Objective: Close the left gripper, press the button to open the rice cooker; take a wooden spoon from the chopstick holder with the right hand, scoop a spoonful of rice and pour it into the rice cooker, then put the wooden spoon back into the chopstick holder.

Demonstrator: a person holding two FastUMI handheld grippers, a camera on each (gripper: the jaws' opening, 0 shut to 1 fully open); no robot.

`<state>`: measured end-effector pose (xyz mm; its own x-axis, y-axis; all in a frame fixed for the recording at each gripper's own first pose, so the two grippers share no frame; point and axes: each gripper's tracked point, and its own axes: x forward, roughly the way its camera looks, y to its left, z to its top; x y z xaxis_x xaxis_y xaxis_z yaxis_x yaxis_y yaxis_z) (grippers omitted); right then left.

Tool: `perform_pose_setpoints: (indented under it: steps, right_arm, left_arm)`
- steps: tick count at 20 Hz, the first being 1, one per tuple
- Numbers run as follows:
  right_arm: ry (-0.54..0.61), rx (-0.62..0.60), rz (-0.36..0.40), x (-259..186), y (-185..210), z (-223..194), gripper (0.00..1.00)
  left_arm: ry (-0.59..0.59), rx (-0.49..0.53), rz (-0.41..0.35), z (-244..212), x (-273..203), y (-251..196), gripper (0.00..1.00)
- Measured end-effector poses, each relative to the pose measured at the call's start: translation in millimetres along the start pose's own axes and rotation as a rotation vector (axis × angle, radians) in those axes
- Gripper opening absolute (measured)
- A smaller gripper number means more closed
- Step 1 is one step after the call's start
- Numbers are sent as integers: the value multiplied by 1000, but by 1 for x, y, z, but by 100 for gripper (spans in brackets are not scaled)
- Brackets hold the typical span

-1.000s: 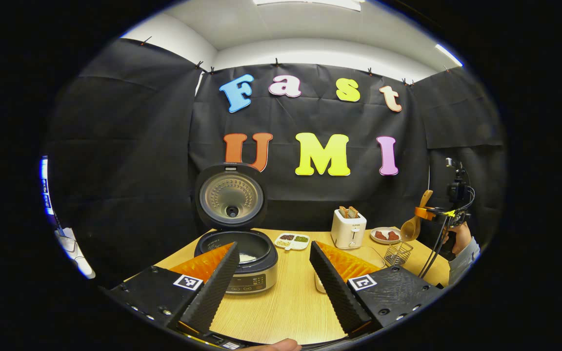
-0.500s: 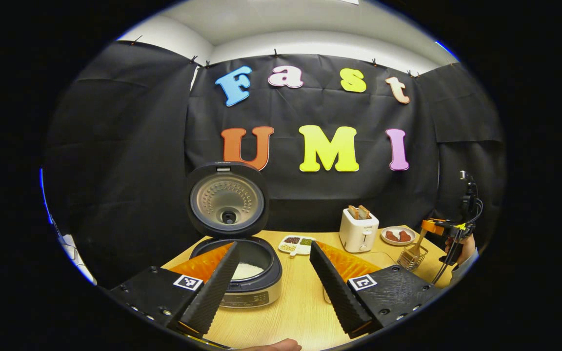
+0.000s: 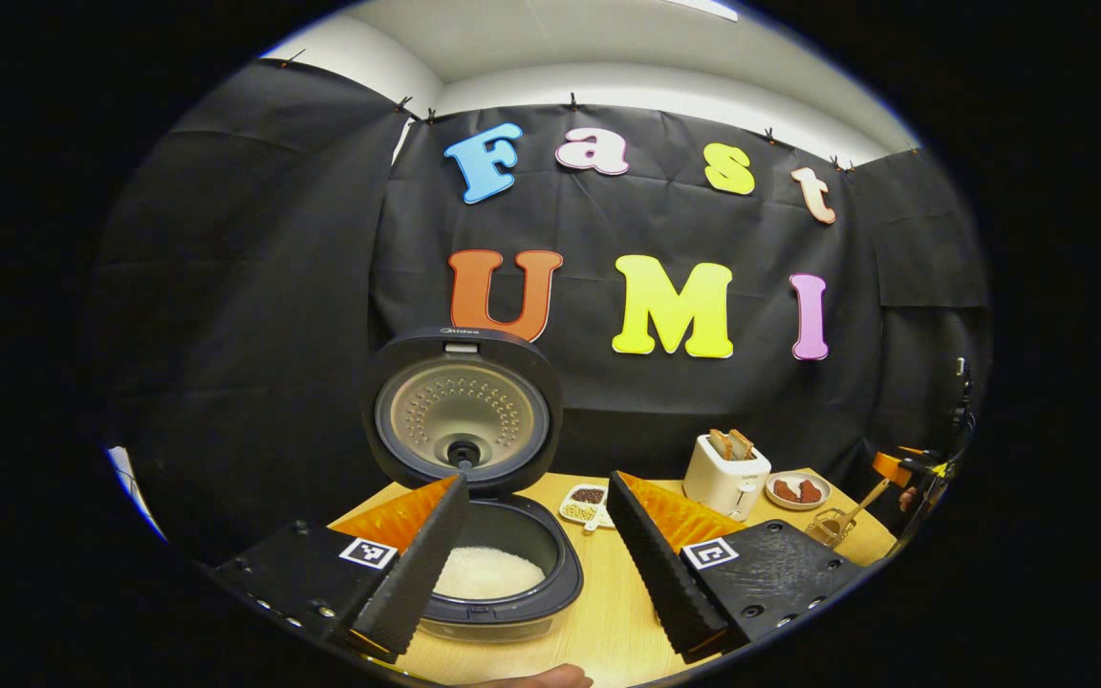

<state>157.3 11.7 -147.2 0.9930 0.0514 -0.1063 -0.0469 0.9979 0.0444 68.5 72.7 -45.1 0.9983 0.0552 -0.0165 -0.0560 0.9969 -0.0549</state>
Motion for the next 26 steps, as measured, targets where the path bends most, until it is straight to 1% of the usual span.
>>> perform_pose_setpoints:
  steps: [1, 2, 3, 4, 6, 8, 9, 12, 13, 14, 15, 16, 17, 18, 19, 20, 22, 23, 26]
  right_arm:
    - [-4, 6, 16, -9, 4, 4, 95]
    - [-6, 16, 38, -21, 11, 8, 95]
    - [-4, 22, 47, -30, 15, 11, 92]
    - [-1, 17, 55, -37, 17, 11, 95]
    - [-2, -1, 72, -55, 23, 19, 95]
    - [-8, -11, 74, -72, 27, 26, 95]
    - [-9, -15, 92, -82, 34, 27, 95]
    - [9, -45, 158, -107, 57, 28, 92]
    - [2, -58, 169, -113, 61, 29, 95]
    - [-1, -70, 177, -119, 64, 31, 95]
    - [-8, -84, 185, -124, 68, 32, 92]
    - [-11, -100, 192, -129, 72, 33, 92]
    - [-12, -116, 201, -132, 74, 31, 95]
    - [-15, -126, 209, -136, 77, 30, 95]
    - [-16, -130, 217, -138, 79, 30, 92]
    - [-17, -130, 222, -138, 80, 28, 95]
    - [-5, -135, 226, -137, 82, 23, 95]
    - [4, -136, 227, -136, 81, 20, 92]
    - [8, -127, 222, -137, 79, 19, 92]
  left_arm:
    - [-11, 11, 26, 8, 3, 9, 93]
    - [-14, 23, 32, 14, 6, 13, 93]
    - [-21, 35, 28, 21, 10, 14, 93]
    - [-28, 39, 26, 29, 12, 15, 93]
    - [-35, 20, 26, 43, 22, 21, 93]
    - [-31, -6, 1, 51, 35, 19, 93]
    - [-29, -11, -13, 54, 41, 17, 93]
    - [-25, -8, 0, 63, 67, 26, 93]
    - [-19, -10, 4, 65, 77, 28, 93]
    - [-20, -14, 11, 68, 86, 32, 93]
    - [-24, -21, 26, 72, 95, 37, 93]
    - [-27, -27, 37, 75, 102, 42, 93]
    - [-36, -34, 52, 79, 108, 49, 93]
    - [-46, -42, 75, 84, 114, 57, 93]
    - [-60, -47, 95, 90, 118, 64, 93]
    - [-86, -50, 104, 99, 123, 68, 93]
    - [-149, -45, 110, 119, 136, 71, 93]
    - [-170, -39, 110, 126, 144, 74, 94]
    - [-213, -27, 103, 138, 166, 83, 94]
